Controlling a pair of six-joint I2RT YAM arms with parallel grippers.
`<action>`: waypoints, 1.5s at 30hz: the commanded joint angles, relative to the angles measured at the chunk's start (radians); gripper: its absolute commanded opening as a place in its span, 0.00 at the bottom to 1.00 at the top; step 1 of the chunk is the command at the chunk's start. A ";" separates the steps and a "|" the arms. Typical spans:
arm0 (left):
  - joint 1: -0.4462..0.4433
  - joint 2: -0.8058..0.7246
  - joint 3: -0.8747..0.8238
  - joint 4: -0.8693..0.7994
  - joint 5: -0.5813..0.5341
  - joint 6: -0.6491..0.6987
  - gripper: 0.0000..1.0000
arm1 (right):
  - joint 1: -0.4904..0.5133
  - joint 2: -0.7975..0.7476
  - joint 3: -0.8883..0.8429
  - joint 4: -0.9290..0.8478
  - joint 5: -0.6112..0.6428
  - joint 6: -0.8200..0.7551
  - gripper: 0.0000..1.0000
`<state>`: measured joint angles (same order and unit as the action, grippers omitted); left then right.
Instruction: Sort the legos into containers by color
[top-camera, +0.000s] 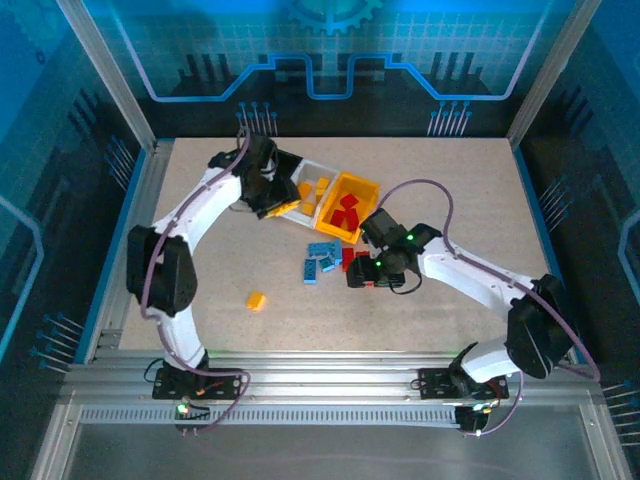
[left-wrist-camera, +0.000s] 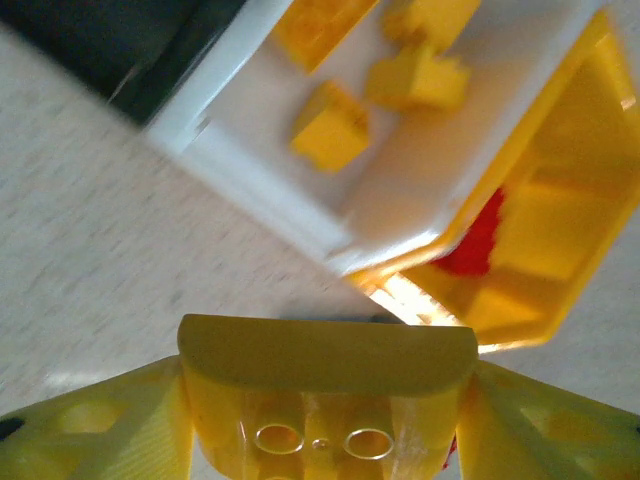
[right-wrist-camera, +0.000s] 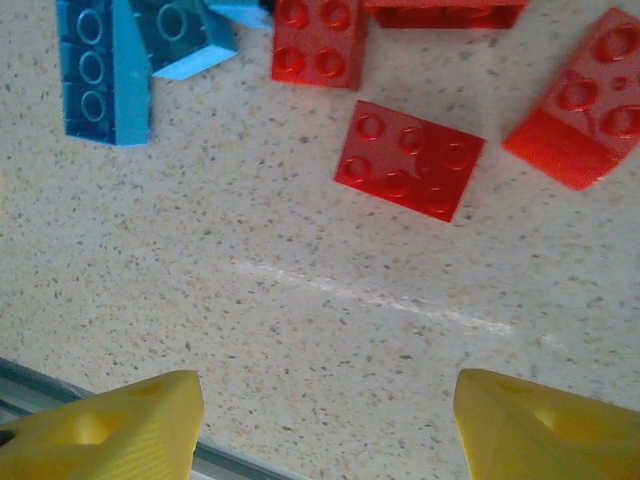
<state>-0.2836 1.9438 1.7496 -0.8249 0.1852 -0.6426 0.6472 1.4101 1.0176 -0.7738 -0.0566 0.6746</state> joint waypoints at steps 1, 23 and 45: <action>0.001 0.135 0.139 -0.011 0.067 -0.069 0.61 | -0.042 -0.043 -0.028 -0.045 0.003 -0.022 0.69; -0.023 0.253 0.368 -0.109 0.055 -0.057 0.83 | -0.224 -0.131 -0.113 -0.036 -0.090 -0.074 0.69; -0.272 -0.443 -0.676 -0.260 -0.410 0.107 0.99 | -0.013 -0.173 -0.196 0.028 -0.031 0.051 0.69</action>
<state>-0.5518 1.5276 1.1206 -1.0767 -0.1093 -0.5240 0.6083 1.2472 0.8288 -0.7551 -0.1108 0.6975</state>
